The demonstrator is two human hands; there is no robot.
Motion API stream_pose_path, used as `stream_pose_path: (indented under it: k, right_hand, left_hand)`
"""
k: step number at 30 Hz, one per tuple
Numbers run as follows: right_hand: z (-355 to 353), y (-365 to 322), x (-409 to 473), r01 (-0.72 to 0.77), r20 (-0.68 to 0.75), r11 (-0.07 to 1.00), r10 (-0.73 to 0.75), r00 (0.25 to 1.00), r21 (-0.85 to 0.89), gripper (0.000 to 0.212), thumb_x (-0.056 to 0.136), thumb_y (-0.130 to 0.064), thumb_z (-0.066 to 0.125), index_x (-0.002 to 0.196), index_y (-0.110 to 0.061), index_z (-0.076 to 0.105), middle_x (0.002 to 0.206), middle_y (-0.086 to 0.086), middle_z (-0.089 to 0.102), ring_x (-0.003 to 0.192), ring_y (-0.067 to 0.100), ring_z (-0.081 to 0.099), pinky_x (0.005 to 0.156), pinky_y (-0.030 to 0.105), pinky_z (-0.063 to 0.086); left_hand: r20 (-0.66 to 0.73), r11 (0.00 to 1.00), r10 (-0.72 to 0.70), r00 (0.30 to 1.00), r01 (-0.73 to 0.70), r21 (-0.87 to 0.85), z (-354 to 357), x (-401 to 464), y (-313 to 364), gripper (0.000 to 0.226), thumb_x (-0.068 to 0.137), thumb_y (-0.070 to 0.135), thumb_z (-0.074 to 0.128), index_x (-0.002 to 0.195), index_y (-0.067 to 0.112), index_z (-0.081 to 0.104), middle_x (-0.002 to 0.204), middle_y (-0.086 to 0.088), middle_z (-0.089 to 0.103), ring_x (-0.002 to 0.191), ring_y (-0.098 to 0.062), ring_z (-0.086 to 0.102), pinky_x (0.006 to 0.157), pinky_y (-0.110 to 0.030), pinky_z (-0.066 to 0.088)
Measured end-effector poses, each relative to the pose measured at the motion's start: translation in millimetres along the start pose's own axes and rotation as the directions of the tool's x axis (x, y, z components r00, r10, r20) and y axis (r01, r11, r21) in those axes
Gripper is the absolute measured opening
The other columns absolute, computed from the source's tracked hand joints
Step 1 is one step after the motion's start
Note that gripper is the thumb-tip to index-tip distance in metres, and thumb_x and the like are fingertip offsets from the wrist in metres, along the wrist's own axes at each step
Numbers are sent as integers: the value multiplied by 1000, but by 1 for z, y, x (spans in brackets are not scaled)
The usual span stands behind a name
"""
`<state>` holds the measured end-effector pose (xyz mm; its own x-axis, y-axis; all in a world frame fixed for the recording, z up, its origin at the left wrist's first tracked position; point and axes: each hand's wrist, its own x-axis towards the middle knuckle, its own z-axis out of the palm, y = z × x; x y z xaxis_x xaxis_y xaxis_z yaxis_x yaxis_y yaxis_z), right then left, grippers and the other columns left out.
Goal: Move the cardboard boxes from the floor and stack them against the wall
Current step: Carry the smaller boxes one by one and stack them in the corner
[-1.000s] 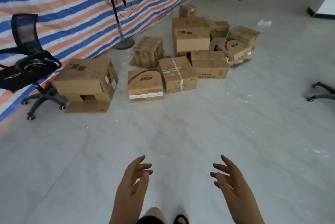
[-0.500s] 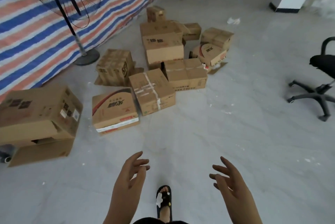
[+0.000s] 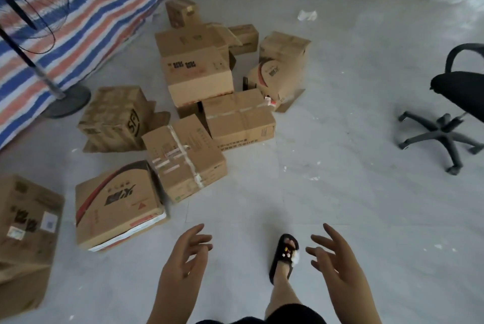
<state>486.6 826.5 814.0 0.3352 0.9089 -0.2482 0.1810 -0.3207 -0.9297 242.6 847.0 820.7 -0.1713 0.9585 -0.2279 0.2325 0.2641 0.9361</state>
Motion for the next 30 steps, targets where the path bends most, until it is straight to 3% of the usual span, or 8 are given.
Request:
stream_pose_path:
  k: [5,11,18,21,24,30]
  right_hand:
    - [-32,-37,139,26,36,999,-25,999,-28,46,91,-4,53,114,-44,49,102,-15,69,90,4,68,82,29,54]
    - [-52,-85,288,39,78,997,-35,996,-59,45,91,-5,55,112,-44,49,108,-11,68,88,2,68,82,31,52]
    - [-21,-110,423,28,164,994,-11,986,-104,45,91,-6,55,113,-46,48,110,-9,67,90,3,68,85,39,54]
    - [1,-126,486,32,164,994,-15,986,-102,45,91,-7,55,113,-46,47,109,-11,67,90,3,68,89,43,52]
    - [23,-149,550,42,142,995,-28,989,-95,45,91,-7,54,112,-47,47,108,-10,67,90,4,68,89,44,53]
    - [58,-196,662,43,170,992,-22,985,-122,41,93,-11,53,116,-44,45,110,-14,64,92,0,66,87,38,53]
  left_hand:
    - [-49,998,-20,999,17,-65,75,100,47,32,94,6,48,112,32,55,97,5,68,89,-1,65,77,-24,52]
    - [-86,990,-60,994,48,-132,144,207,102,33,93,5,48,109,33,56,99,22,66,88,0,66,80,-26,50]
    - [-147,980,-160,976,139,-145,174,324,119,33,93,8,47,107,37,53,96,22,67,88,0,65,84,-31,47]
    - [-156,985,-136,978,116,-130,183,392,135,32,93,9,48,107,38,52,97,8,69,88,0,65,83,-31,50]
    - [-146,985,-122,982,101,-143,186,469,156,32,94,7,47,108,35,51,103,5,65,86,3,65,76,-24,54]
    - [-153,982,-158,976,139,-126,183,585,182,34,94,4,48,106,35,52,105,0,64,87,-1,64,74,-24,52]
